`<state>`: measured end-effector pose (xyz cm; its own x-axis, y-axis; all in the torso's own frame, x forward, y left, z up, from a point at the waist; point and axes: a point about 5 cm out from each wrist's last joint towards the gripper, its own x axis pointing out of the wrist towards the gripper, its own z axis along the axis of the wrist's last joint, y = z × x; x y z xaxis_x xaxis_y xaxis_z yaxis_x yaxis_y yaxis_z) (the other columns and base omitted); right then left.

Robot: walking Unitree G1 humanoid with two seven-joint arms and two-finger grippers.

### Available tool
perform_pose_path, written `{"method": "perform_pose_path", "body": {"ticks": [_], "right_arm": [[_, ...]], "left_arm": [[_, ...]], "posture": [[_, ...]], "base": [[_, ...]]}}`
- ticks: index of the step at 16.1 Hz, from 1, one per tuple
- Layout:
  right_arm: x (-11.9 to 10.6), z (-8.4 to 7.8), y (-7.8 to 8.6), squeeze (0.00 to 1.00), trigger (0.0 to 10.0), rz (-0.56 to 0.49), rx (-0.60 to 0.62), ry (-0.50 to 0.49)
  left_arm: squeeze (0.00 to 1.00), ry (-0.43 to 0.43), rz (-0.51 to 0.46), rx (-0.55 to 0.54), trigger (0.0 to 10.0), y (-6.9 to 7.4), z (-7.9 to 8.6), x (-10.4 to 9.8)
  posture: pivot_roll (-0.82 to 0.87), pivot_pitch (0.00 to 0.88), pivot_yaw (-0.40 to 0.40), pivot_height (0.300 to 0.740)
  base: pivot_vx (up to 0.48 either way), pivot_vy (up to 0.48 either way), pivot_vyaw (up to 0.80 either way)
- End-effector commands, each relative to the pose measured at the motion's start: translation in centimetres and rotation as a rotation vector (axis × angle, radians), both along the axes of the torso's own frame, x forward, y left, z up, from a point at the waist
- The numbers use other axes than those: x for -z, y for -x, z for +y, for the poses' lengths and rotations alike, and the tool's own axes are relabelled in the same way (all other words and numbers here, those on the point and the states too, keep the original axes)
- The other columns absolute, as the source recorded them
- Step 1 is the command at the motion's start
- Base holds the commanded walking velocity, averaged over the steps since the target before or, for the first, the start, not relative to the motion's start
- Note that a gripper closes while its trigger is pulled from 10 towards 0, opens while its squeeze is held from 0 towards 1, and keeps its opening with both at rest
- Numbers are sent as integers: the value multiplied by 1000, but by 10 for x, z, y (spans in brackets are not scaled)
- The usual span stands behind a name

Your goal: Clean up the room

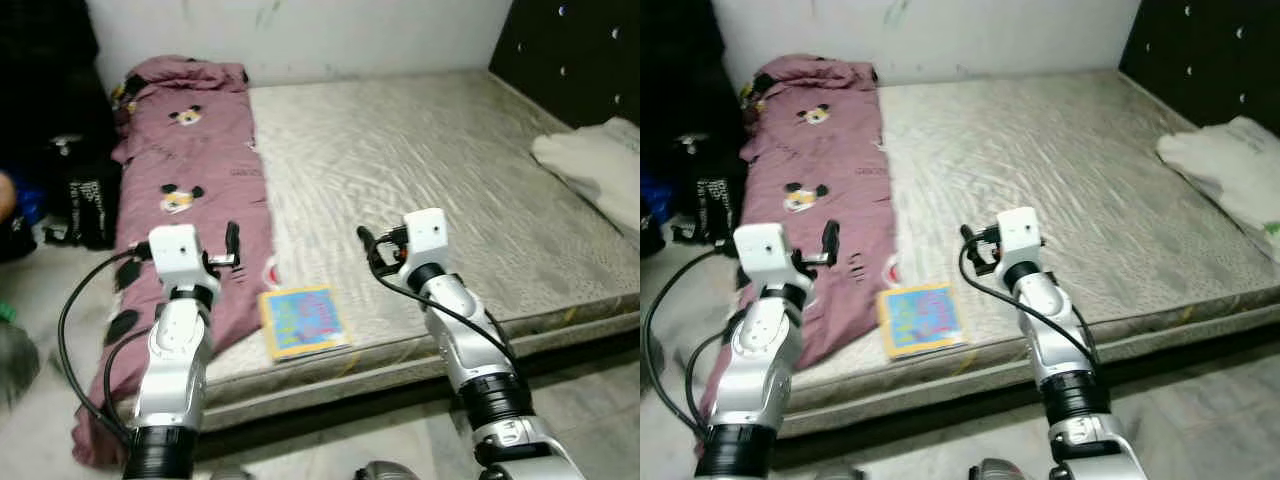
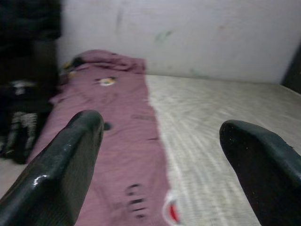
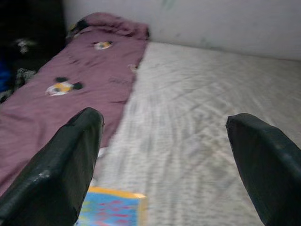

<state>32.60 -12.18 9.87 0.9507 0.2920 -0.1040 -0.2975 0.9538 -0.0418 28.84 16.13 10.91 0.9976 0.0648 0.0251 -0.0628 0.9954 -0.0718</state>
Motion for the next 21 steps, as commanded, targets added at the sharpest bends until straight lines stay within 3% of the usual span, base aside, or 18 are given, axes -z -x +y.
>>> {"method": "perform_pose_path", "body": {"ticks": [1,11,21], "right_arm": [[-9,9,-3,0,10000,-30,-29,-5],[-9,13,-4,0,10000,-38,-54,5],[-9,13,-5,0,10000,-37,-43,-2]], "left_arm": [[0,-1,6,-15,10000,1,6,0],[0,-15,-36,15,10000,2,4,-4],[0,-11,-45,32,10000,2,3,-6]], "posture": [[-84,0,-22,740],[-76,0,-25,740],[-74,0,-22,740]], "base": [[0,480,0],[0,48,0],[379,0,0]]}}
